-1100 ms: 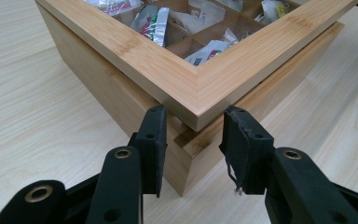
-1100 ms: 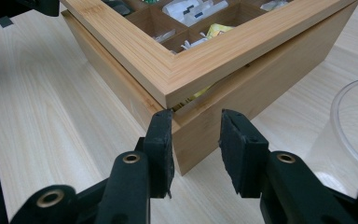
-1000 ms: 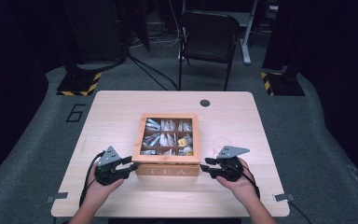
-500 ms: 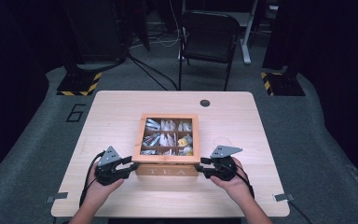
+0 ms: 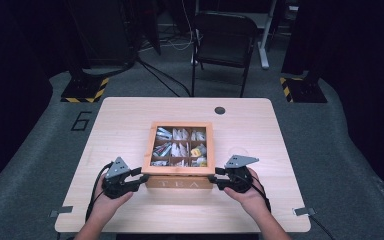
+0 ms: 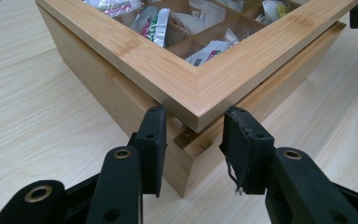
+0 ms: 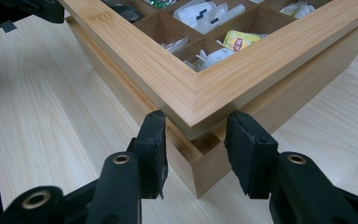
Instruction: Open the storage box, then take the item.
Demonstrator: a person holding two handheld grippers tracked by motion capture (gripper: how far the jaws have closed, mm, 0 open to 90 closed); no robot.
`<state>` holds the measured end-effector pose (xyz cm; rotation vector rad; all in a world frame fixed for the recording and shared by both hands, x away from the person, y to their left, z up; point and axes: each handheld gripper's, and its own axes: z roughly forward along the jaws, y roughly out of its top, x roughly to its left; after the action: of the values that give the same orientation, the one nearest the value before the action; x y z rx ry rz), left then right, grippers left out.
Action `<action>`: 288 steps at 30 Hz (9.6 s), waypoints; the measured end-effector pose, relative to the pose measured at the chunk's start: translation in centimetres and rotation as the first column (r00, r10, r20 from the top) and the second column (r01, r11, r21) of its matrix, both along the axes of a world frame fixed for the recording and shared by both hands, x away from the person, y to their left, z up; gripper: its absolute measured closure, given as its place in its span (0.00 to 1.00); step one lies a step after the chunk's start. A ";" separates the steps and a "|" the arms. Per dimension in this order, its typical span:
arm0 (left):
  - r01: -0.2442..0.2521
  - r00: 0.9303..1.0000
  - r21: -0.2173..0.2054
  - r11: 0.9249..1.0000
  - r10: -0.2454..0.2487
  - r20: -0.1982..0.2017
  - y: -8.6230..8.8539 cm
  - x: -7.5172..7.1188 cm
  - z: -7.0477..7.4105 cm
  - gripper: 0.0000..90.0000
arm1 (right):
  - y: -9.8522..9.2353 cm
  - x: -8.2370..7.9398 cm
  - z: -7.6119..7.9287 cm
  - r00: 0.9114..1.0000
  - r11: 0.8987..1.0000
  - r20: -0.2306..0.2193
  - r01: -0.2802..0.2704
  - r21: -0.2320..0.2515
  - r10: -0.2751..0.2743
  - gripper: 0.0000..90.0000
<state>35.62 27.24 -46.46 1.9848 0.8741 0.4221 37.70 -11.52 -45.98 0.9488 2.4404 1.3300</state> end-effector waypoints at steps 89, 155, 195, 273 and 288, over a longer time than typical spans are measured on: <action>0.026 0.992 -0.040 0.999 -0.021 0.122 0.7 2.8 6.6 0.62 | -0.4 2.2 6.6 0.994 1.000 0.105 0.013 0.028 -0.016 0.52; -0.036 0.984 -0.020 0.999 0.039 0.176 -0.4 8.8 8.8 0.61 | 0.2 6.3 11.4 0.986 0.998 0.163 0.030 0.046 -0.037 0.55; -0.049 0.987 -0.076 0.996 0.060 0.149 -0.2 11.9 10.7 0.66 | 1.2 11.1 10.7 0.977 0.992 0.174 0.122 0.036 -0.126 0.57; -0.119 0.981 -0.096 0.988 0.132 0.143 -0.9 17.0 9.9 0.70 | 1.2 16.0 11.4 0.974 0.982 0.132 0.177 0.059 -0.183 0.59; -0.129 0.981 -0.098 0.987 0.141 0.136 -0.9 17.6 10.0 0.70 | 1.7 17.3 9.7 0.976 0.981 0.110 0.185 0.051 -0.189 0.62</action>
<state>53.26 26.31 -36.45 1.7967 0.9236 0.5856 55.00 -9.82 -36.33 1.0525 2.1878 1.3332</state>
